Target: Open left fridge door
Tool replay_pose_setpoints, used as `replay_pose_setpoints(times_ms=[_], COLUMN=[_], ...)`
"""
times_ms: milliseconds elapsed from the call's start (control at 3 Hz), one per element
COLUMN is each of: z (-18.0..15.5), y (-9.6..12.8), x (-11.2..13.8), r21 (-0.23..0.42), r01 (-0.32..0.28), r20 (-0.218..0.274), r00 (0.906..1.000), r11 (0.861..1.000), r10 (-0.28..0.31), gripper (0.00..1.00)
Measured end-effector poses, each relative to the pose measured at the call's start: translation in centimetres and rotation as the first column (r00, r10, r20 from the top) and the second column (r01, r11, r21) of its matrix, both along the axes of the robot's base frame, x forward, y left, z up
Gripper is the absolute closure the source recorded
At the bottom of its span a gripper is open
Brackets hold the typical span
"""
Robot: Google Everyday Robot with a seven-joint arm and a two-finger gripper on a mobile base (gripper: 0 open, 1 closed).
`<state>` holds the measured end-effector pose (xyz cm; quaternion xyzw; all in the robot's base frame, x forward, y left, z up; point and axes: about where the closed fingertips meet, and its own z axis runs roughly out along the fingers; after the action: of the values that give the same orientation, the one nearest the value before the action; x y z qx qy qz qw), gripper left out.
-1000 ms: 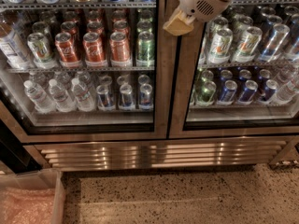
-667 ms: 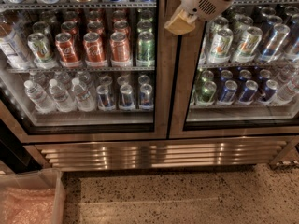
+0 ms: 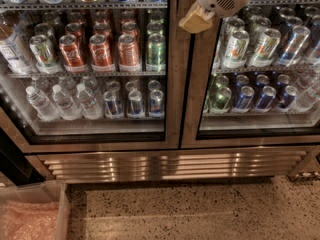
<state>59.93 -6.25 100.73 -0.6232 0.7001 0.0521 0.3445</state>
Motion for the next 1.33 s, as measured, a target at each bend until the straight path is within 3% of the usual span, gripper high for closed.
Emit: replay_pose_setpoints(times_ms=[1333], z=[0.61], y=[-0.46], x=[0.59], r21=[-0.004], r01=[-0.002], r20=[-0.006], r00=[1.0000], r11=[1.000], r10=[0.002], gripper=[1.00])
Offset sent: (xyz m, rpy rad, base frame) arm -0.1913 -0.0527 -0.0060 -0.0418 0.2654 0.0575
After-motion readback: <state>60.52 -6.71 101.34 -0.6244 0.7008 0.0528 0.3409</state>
